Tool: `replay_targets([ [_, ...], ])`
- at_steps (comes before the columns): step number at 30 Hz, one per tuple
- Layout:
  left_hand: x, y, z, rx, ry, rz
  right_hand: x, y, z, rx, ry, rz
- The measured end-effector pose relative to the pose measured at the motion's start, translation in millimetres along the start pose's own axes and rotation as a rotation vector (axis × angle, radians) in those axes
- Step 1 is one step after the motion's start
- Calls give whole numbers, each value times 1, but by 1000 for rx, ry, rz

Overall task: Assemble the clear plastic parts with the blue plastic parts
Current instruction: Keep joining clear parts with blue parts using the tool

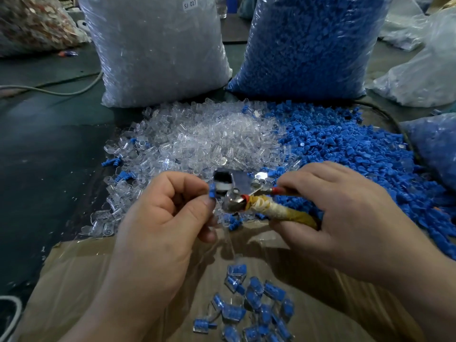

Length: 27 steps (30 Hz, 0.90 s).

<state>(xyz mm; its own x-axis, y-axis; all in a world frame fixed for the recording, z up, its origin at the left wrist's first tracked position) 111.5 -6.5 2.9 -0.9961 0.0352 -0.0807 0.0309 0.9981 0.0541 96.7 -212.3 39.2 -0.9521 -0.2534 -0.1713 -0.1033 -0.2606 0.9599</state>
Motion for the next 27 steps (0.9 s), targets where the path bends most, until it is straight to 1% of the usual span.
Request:
replay_targets([
  [2,-3,2,9,-28,79,17,-3,-1,-10,60,-59,-33],
  [5,-1,-9,16,-15,247,122,-10,-5,-25,170,-157,-17],
  [8,3,-17,15,-22,277,155,-18,-12,-27,252,-162,45],
  [10,3,-19,15,-15,297,143,-21,-17,-29,259,-174,89],
  [12,3,-18,14,3,317,126,-19,-16,-29,240,-184,91],
  [13,4,-18,14,0,315,119,-18,-13,-26,225,-171,57],
  [15,4,-18,17,-38,296,107,-14,-7,-11,165,-104,-61],
  [17,5,-18,18,-70,272,77,-9,-3,16,97,24,-162],
  [20,6,-18,14,-216,111,65,-3,-13,46,72,222,-180],
  [21,7,-18,11,-252,52,66,-3,-16,48,68,246,-178],
  [24,10,-18,2,-357,-60,86,-3,-15,43,18,222,-180],
  [25,11,-18,0,-327,-61,98,-2,-14,43,4,220,-188],
  [26,11,-20,-1,-232,-19,99,-2,-14,43,-8,223,-196],
  [27,11,-21,2,-121,61,108,-1,-13,44,-20,229,-197],
])
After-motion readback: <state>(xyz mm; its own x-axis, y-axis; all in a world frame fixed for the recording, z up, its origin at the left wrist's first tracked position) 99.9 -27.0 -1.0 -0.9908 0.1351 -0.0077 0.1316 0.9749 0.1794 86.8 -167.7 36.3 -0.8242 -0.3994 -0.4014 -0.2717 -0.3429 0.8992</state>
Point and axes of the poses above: each hand's wrist, its own x-axis away from the middle knuckle, its own y-axis out of the back of the hand, z = x × y, the point moved 6 cm from there along -x, towards the middle knuckle, and after that the axes turned 1 degree about x, right-handed, at the moved point
